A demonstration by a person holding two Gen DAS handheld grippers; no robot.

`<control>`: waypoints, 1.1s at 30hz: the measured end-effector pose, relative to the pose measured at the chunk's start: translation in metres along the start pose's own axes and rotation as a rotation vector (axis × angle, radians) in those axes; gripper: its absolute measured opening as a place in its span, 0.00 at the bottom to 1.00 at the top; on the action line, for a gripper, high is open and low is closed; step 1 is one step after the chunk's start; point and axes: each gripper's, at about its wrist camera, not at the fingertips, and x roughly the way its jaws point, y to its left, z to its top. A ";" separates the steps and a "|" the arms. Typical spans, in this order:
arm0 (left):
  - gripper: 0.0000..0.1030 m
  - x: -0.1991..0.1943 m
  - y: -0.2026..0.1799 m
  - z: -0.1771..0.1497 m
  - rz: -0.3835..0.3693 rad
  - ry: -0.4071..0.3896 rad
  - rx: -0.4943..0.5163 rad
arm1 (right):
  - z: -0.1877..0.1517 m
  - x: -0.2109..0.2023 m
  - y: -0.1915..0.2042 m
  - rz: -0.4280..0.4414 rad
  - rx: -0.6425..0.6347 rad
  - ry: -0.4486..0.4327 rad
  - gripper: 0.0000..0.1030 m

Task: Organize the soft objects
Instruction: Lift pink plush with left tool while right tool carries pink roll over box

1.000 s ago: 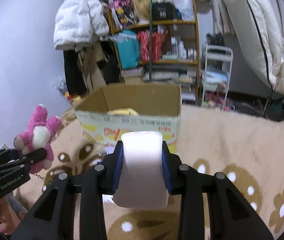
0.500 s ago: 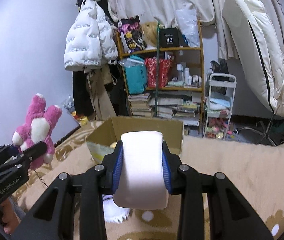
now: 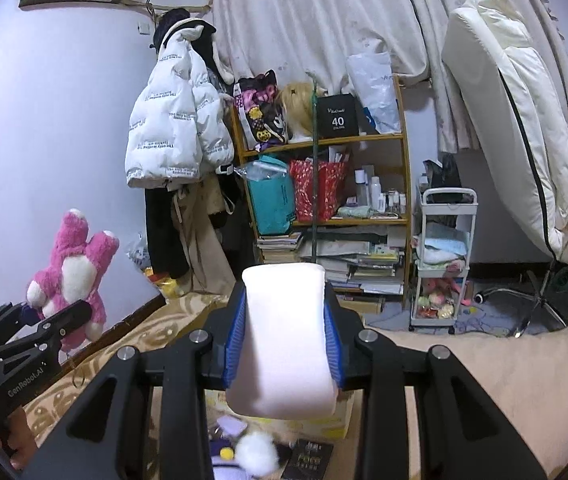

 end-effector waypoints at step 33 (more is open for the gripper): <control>0.41 0.126 -0.035 -0.040 -0.036 0.169 0.091 | -0.052 0.109 -0.037 0.023 0.018 0.194 0.37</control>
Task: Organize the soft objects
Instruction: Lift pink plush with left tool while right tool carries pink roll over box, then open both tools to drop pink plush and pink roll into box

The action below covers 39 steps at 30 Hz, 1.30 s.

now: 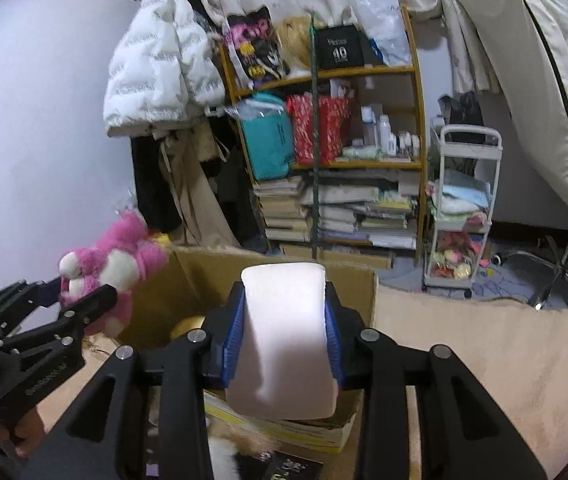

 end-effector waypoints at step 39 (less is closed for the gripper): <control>0.92 -0.030 0.011 -0.019 0.010 0.074 -0.021 | -0.002 -0.030 0.010 0.001 0.043 0.029 0.99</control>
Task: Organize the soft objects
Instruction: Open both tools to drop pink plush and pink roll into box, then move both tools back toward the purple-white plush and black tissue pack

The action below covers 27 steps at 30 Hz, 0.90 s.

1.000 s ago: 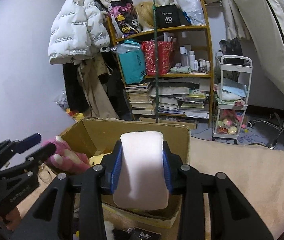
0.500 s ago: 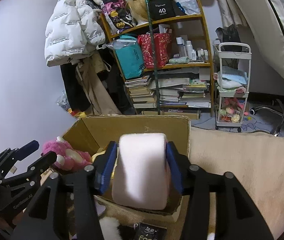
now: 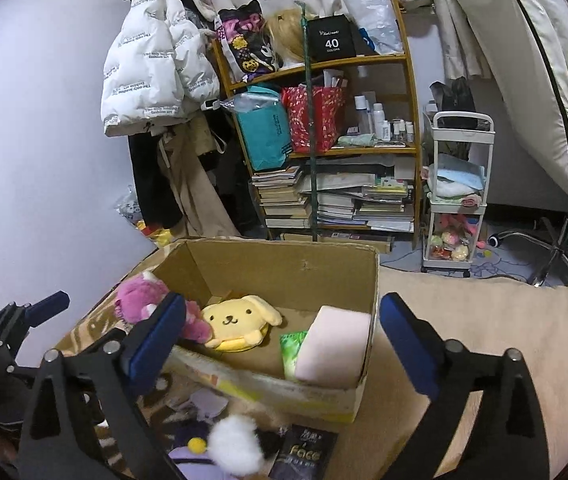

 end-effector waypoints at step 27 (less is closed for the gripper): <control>0.92 -0.072 0.009 -0.037 0.008 0.098 -0.079 | -0.041 -0.069 0.002 -0.025 0.066 0.048 1.00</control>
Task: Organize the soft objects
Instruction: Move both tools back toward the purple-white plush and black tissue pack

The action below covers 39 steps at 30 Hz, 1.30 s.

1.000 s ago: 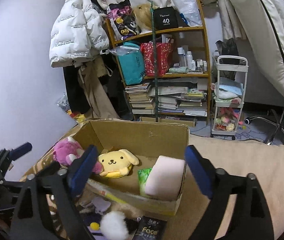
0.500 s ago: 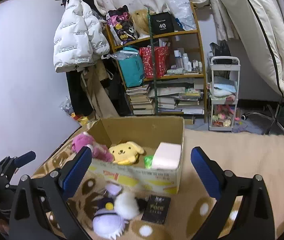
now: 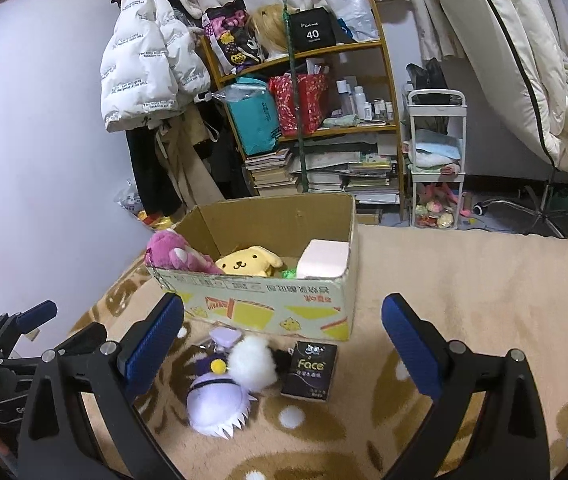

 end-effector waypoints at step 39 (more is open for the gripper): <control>0.92 0.071 -0.012 -0.012 -0.085 0.198 -0.033 | -0.012 0.068 -0.027 -0.079 0.103 0.190 1.00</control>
